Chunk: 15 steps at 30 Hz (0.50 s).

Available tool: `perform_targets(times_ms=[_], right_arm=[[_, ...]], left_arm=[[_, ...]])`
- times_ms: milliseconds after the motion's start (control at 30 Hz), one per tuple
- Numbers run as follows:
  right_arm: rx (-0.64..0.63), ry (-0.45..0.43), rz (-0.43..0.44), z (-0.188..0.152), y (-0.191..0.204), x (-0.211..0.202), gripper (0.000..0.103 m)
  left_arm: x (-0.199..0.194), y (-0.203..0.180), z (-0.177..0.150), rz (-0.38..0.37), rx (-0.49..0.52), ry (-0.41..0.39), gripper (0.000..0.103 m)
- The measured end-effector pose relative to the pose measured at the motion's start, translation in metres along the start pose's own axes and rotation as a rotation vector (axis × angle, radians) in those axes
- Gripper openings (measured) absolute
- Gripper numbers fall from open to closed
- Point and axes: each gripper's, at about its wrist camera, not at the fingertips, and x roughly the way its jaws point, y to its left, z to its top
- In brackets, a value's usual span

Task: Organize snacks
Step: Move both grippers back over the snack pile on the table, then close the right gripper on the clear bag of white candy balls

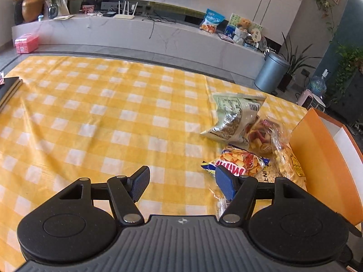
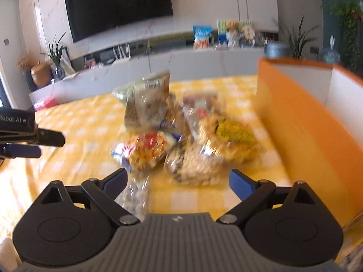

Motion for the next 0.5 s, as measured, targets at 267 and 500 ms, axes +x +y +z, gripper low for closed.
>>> perform_targets(times_ms=[267,500], right_arm=[[0.002,0.089,0.043,-0.009,0.030,0.023,0.091],[-0.007,0.191,-0.012,-0.008,0.058,0.046,0.093]], left_arm=[[0.006,0.006,0.002,-0.025,-0.042,0.026,0.078],[0.002,0.007,0.003,-0.004,-0.051,0.030,0.078]])
